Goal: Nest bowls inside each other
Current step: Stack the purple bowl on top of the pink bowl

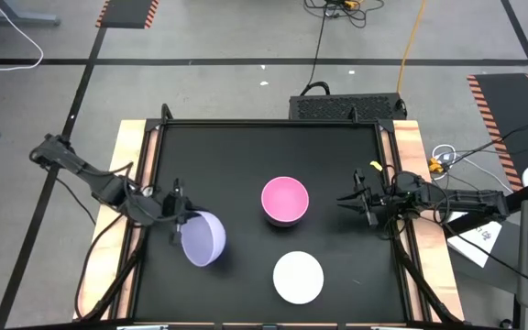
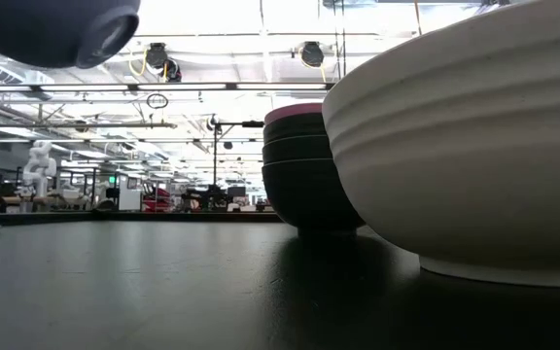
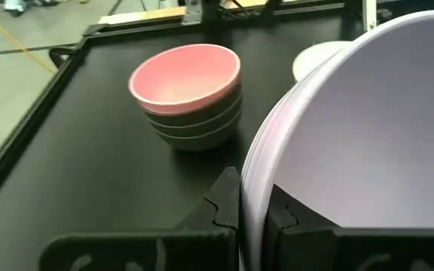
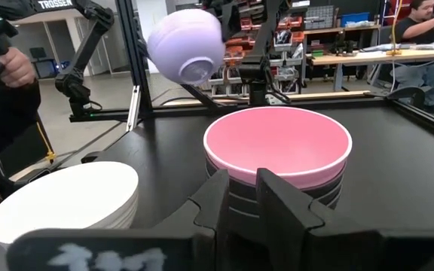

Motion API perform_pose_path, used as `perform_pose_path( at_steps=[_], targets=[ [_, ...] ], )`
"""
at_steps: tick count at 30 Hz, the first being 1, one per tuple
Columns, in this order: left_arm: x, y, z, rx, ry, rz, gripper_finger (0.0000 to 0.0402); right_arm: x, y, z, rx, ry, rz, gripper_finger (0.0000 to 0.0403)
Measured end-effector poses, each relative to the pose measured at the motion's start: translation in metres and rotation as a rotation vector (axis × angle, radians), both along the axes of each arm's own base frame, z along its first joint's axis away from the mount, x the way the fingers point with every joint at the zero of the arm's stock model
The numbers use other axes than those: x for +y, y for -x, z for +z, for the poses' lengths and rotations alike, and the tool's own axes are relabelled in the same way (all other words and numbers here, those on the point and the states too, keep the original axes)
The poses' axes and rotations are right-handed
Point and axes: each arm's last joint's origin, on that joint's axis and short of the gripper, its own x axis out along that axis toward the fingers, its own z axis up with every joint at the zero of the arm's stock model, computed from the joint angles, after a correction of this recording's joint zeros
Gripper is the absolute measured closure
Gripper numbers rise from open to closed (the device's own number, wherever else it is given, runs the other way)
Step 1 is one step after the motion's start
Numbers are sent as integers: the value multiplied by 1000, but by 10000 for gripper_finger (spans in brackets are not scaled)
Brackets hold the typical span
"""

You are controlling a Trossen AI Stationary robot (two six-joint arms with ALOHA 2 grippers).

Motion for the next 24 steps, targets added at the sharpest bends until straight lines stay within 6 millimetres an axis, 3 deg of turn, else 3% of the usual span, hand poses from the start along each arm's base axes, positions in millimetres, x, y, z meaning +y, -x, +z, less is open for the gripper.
perform_pose_path(
  at_steps=[10, 15, 24],
  targets=[
    [14, 13, 5, -30, -7, 103, 392, 0, 0, 0, 2, -12, 0, 339],
    [17, 6, -17, -32, 33, 104, 392, 0, 0, 0, 2, -12, 0, 339],
    [30, 4, -47, -222, 36, -22, 392, 0, 0, 0, 1, -25, 0, 339]
  ],
)
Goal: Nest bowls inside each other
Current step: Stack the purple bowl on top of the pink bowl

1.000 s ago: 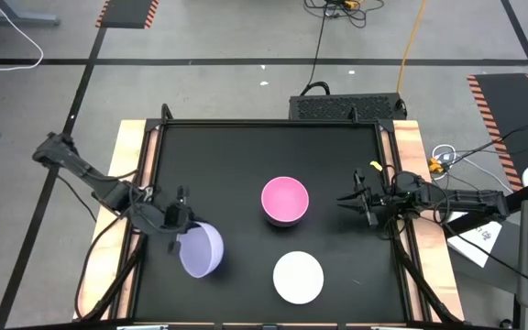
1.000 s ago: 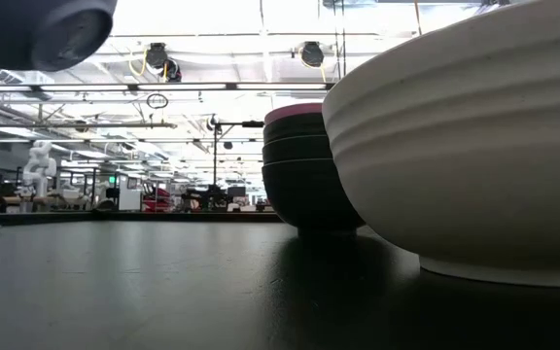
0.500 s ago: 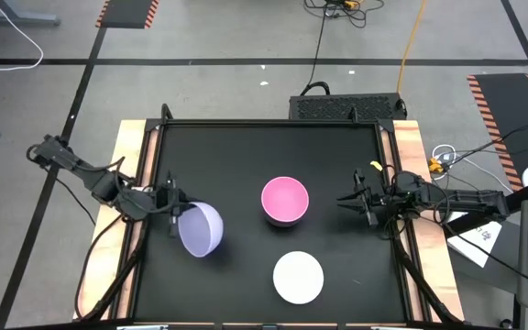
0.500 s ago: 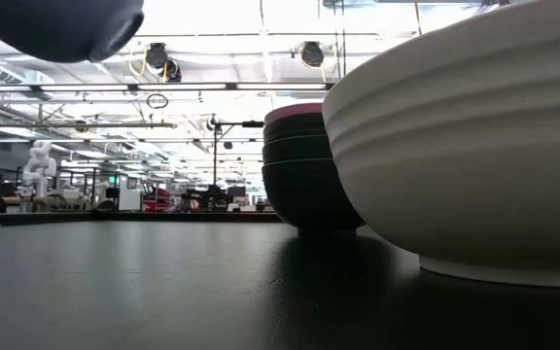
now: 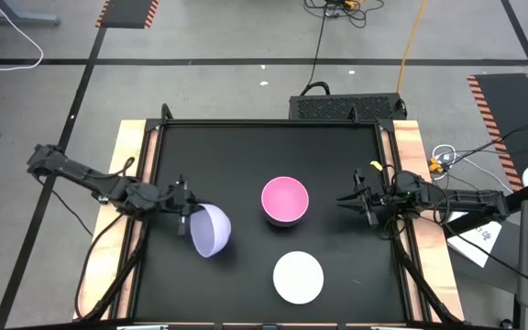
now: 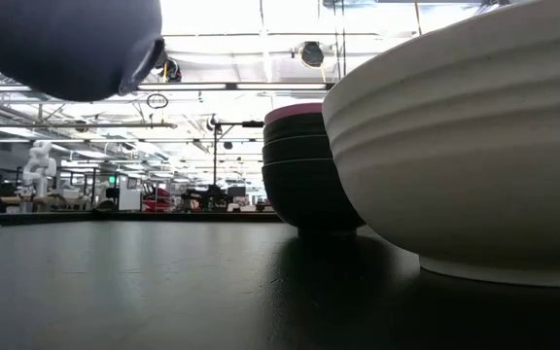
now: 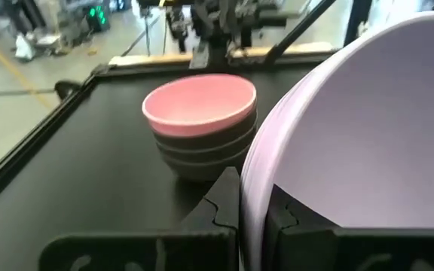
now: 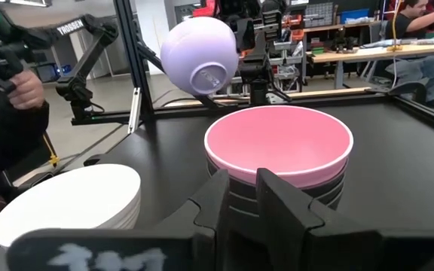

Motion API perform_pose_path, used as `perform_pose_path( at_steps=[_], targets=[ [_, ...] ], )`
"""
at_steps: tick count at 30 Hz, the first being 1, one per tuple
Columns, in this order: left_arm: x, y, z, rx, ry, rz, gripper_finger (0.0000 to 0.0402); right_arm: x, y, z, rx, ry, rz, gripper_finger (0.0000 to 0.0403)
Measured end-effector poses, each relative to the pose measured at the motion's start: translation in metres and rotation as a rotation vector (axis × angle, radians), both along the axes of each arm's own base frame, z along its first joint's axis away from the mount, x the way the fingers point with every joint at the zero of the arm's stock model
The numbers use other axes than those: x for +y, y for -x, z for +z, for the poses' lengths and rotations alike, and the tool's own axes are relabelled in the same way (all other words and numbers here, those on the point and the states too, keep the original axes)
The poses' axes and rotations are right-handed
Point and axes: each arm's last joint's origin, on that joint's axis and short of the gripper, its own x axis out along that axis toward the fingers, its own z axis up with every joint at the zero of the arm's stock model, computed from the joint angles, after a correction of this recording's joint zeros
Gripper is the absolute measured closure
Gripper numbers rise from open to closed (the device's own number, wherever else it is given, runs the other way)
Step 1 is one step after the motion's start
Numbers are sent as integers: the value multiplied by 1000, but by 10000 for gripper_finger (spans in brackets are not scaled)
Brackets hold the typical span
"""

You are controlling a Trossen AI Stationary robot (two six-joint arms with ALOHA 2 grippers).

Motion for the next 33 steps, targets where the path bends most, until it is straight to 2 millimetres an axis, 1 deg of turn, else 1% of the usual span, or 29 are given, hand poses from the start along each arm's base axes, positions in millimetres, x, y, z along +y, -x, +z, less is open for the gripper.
perform_pose_path(
  at_steps=[3, 15, 26, 30, 33],
  targets=[
    [6, 5, -3, -55, 18, -28, 392, 0, 0, 0, 1, -7, 0, 339],
    [19, 22, -17, -113, 13, 13, 392, 0, 0, 0, 0, 0, 0, 339],
    [24, 25, -24, -118, 22, 55, 392, 0, 0, 0, 0, -1, -1, 339],
    [24, 25, -23, -126, 28, 55, 392, 0, 0, 0, 0, -1, -1, 339],
    [23, 24, -18, -176, 22, 19, 392, 0, 0, 0, 0, 0, -1, 339]
  ],
)
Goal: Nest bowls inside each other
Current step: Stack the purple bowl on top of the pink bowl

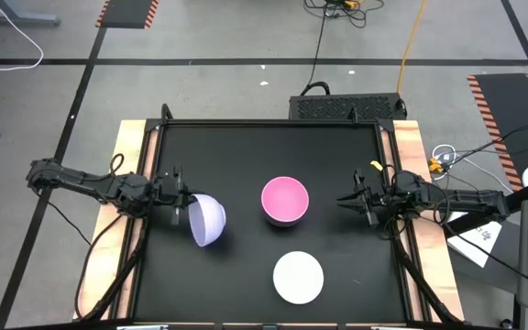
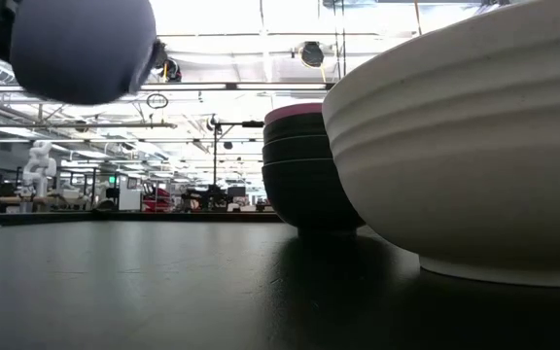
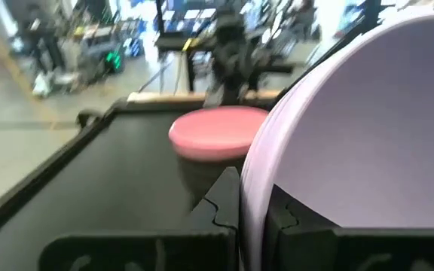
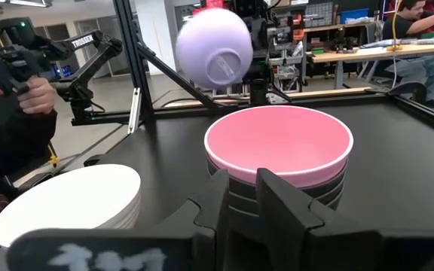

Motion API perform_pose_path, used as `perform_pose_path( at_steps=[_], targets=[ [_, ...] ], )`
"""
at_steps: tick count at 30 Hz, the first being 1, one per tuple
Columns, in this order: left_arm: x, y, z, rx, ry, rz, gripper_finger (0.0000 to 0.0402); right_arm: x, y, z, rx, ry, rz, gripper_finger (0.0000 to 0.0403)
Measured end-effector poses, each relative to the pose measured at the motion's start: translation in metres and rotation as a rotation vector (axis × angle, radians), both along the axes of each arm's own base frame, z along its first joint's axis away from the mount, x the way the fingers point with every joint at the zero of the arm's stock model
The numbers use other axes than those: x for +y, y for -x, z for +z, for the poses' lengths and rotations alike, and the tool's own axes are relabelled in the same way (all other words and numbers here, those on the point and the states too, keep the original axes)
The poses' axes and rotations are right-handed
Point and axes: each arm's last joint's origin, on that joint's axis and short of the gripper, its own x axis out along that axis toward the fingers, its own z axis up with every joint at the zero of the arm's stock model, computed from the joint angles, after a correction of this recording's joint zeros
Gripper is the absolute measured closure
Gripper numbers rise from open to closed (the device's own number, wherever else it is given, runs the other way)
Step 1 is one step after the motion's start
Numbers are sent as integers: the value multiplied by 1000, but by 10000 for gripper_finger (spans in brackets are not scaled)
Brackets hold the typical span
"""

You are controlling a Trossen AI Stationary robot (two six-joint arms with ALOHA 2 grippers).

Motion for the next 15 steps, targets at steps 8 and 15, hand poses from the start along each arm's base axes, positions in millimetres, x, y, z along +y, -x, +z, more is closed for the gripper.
perform_pose_path(
  at_steps=[8, 15],
  targets=[
    [7, -3, 12, -117, -59, 29, 392, 0, 0, 0, -2, 10, 1, 339],
    [21, -9, 18, -178, -68, -32, 392, 0, 0, 0, -6, 11, 0, 339]
  ],
)
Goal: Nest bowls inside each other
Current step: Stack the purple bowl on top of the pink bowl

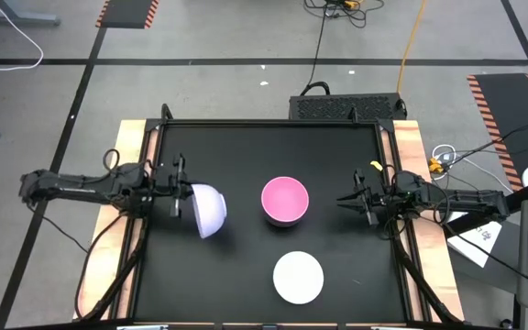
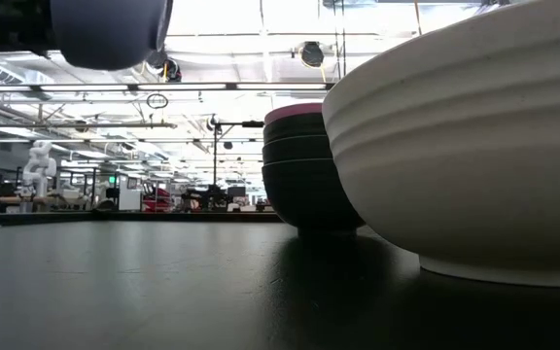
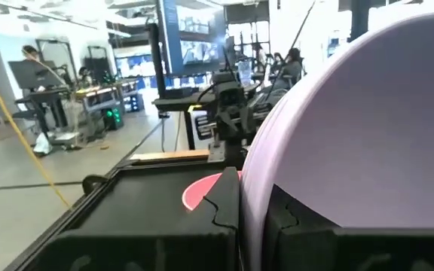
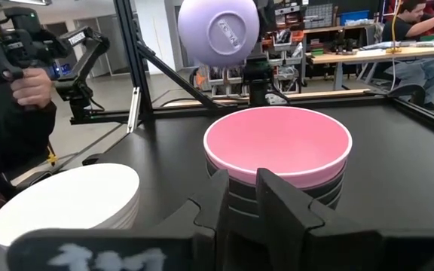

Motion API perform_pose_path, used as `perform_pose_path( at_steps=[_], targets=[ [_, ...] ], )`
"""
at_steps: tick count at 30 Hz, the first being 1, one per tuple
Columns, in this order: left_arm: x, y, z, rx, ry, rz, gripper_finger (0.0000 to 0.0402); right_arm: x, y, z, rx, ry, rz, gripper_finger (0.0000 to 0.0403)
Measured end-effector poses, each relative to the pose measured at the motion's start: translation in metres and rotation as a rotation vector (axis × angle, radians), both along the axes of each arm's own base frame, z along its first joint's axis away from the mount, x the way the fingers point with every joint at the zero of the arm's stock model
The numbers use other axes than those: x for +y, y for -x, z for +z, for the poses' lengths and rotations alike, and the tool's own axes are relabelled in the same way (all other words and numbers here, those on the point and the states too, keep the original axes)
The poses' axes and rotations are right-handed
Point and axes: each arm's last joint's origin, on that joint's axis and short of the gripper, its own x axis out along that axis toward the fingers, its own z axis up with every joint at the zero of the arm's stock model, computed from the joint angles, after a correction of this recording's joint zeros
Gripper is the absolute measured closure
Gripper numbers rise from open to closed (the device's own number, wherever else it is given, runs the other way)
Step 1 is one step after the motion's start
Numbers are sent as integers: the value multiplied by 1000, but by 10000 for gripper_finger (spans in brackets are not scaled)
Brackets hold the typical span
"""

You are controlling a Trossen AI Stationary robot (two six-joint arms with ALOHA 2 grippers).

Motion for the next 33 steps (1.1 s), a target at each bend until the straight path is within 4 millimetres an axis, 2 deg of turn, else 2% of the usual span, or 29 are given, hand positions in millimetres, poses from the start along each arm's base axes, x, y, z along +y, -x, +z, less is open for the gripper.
perform_pose_path(
  at_steps=[5, 12, 17, 22, 33],
  targets=[
    [16, -14, 12, 41, 14, 0, 392, 0, 0, 0, -3, 15, 0, 339],
    [36, -47, 33, 91, 24, -64, 392, 0, 0, 0, -3, 15, -1, 339],
    [49, -75, 50, 89, 15, -122, 392, 0, 0, 0, -3, 18, -1, 339],
    [65, -103, 58, 142, 45, -200, 392, 0, 0, 0, -4, 27, -1, 339],
    [101, -165, 73, 280, 128, -250, 392, 0, 0, 0, -3, 33, -1, 339]
  ],
)
